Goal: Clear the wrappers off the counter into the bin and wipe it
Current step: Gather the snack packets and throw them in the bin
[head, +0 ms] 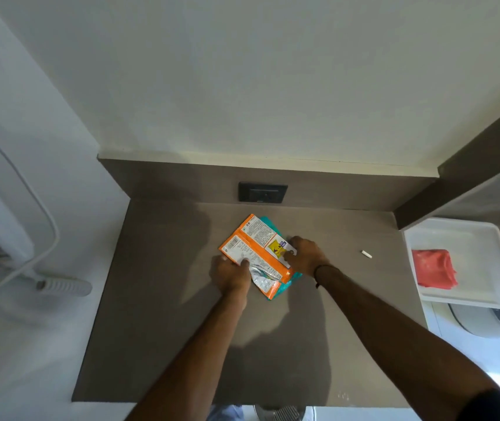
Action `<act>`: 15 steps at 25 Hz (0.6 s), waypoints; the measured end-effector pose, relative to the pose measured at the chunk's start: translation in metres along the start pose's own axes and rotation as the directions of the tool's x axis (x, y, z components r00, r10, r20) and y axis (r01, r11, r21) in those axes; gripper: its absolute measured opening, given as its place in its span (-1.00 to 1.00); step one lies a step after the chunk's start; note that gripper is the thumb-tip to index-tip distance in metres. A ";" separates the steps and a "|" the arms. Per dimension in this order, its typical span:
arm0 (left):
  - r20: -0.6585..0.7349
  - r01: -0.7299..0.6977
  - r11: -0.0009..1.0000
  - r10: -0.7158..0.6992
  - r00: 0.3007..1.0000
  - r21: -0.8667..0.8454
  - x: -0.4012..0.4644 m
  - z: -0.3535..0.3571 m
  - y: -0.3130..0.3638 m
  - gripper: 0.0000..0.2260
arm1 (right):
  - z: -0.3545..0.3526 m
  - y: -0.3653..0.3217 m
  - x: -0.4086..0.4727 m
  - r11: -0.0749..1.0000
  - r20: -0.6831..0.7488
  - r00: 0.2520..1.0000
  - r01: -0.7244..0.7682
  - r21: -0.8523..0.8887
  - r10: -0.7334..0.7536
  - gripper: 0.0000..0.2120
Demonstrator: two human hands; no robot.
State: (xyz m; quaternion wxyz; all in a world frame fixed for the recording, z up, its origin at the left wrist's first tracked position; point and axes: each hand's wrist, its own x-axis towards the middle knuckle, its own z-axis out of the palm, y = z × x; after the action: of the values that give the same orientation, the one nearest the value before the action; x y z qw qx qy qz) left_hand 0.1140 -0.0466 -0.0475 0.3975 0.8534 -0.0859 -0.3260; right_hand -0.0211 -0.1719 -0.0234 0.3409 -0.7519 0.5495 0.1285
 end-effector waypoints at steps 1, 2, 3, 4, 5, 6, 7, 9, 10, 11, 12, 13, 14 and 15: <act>0.048 0.032 0.998 -0.029 0.998 -0.056 -0.004 0.004 0.001 -0.71 | 0.002 0.001 -0.005 0.999 0.023 1.000 -0.017 0.045 0.016 -0.59; 0.111 0.054 0.993 -0.043 0.993 -0.102 -0.006 0.007 0.000 -0.76 | 0.004 0.004 -0.010 0.996 0.042 0.999 -0.024 0.081 0.021 -0.60; 0.173 0.084 0.984 -0.056 0.983 -0.156 -0.013 0.010 -0.003 -0.78 | 0.007 0.009 -0.017 0.993 0.058 0.998 -0.021 0.118 0.014 -0.61; 0.228 0.131 0.969 -0.081 0.970 -0.211 -0.022 0.010 -0.006 -0.77 | 0.009 0.017 -0.025 0.986 0.076 0.997 -0.012 0.164 0.000 -0.63; 0.268 0.178 0.951 -0.109 0.957 -0.251 -0.033 0.009 -0.009 -0.77 | 0.009 0.024 -0.035 0.971 0.100 0.995 -0.009 0.237 -0.015 -0.65; 0.289 0.208 0.939 -0.125 0.949 -0.275 -0.045 0.006 -0.012 -0.78 | 0.008 0.032 -0.044 0.945 0.132 0.991 -0.014 0.326 -0.031 -0.67; 0.310 0.222 0.932 -0.129 0.942 -0.288 -0.056 0.003 -0.016 -0.80 | 0.006 0.043 -0.055 0.916 0.176 0.983 -0.022 0.401 -0.053 -0.69; 0.367 0.236 0.916 -0.108 0.924 -0.324 -0.083 -0.002 -0.026 -0.87 | -0.001 0.069 -0.078 0.874 0.298 0.945 -0.027 0.486 -0.137 -0.66; 0.392 0.238 0.909 -0.093 0.915 -0.341 -0.095 -0.006 -0.030 -0.90 | -0.004 0.082 -0.089 0.854 0.372 0.909 -0.036 0.519 -0.188 -0.64; 0.417 0.237 0.906 -0.076 0.906 -0.350 -0.109 -0.009 -0.032 -0.91 | -0.007 0.094 -0.102 0.842 0.437 0.869 -0.045 0.538 -0.232 -0.63; 0.450 0.229 0.906 -0.048 0.892 -0.357 -0.122 -0.012 -0.035 -0.90 | -0.009 0.107 -0.114 0.841 0.486 0.836 -0.054 0.538 -0.257 -0.64; 0.475 0.193 0.914 -0.001 0.880 -0.356 -0.137 -0.013 -0.040 -0.88 | -0.009 0.120 -0.128 0.857 0.511 0.819 -0.047 0.512 -0.260 -0.67; 0.491 0.137 0.930 0.052 0.870 -0.342 -0.152 -0.015 -0.044 -0.84 | -0.009 0.131 -0.141 0.878 0.509 0.825 -0.033 0.477 -0.245 -0.72; 0.502 0.068 0.949 0.102 0.859 -0.309 -0.166 -0.017 -0.047 -0.79 | -0.009 0.139 -0.153 0.901 0.475 0.853 -0.012 0.434 -0.218 -0.80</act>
State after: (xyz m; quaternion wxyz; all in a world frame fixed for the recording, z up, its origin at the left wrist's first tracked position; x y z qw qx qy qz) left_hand -0.0090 0.0624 0.0066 0.4944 0.6605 -0.1429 -0.5467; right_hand -0.2048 -0.0877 0.0184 0.6353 -0.6276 0.4111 0.1829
